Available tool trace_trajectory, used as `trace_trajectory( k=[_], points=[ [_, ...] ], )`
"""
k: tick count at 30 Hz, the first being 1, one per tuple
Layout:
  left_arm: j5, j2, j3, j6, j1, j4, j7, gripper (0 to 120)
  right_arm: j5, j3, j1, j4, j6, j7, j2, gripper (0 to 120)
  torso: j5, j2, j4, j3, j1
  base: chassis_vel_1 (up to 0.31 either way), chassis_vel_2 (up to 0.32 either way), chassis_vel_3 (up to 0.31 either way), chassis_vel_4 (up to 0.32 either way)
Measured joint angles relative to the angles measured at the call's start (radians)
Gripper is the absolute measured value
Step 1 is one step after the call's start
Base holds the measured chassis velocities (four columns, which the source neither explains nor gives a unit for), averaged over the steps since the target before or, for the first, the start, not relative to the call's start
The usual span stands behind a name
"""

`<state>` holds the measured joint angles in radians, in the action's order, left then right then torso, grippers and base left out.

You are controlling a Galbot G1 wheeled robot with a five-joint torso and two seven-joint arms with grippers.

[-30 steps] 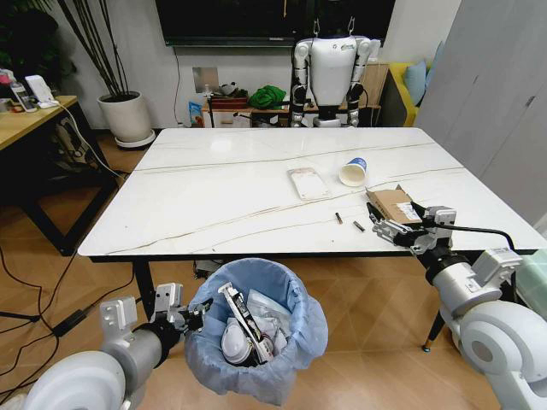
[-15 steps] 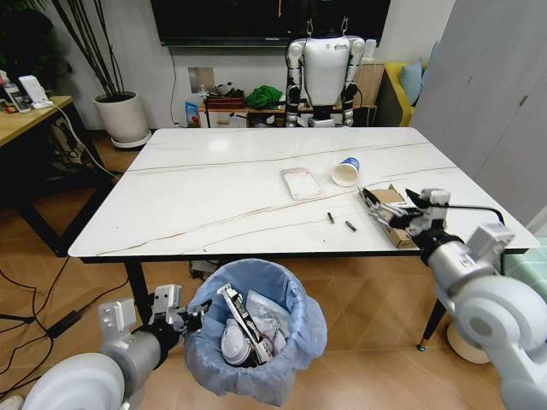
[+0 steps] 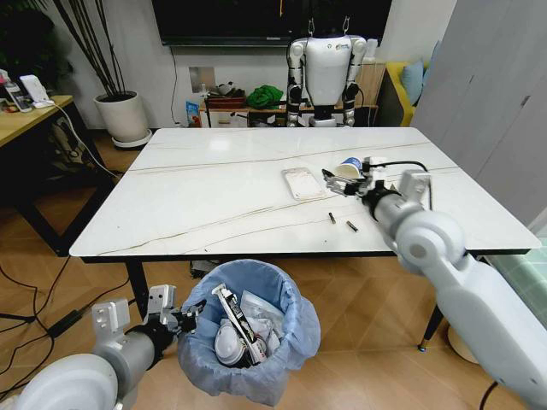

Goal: Pick up the trash bin and place the trash from the table into it.

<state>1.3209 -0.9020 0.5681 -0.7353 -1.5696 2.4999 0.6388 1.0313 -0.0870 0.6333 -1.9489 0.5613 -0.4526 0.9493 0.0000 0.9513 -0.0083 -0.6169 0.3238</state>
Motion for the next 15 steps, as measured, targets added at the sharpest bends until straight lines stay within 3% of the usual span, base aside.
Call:
trace_trajectory(
  k=[15],
  points=[
    [-0.009, 0.005, -0.006, 0.000, 0.001, 0.000, -0.005, 3, -0.061, 0.233, -0.234, 0.293, 0.038, -0.008, 0.223, 100, -0.0003, 0.000, 0.0003, 0.000, 0.000, 0.000, 0.000, 0.000, 0.000]
  ],
)
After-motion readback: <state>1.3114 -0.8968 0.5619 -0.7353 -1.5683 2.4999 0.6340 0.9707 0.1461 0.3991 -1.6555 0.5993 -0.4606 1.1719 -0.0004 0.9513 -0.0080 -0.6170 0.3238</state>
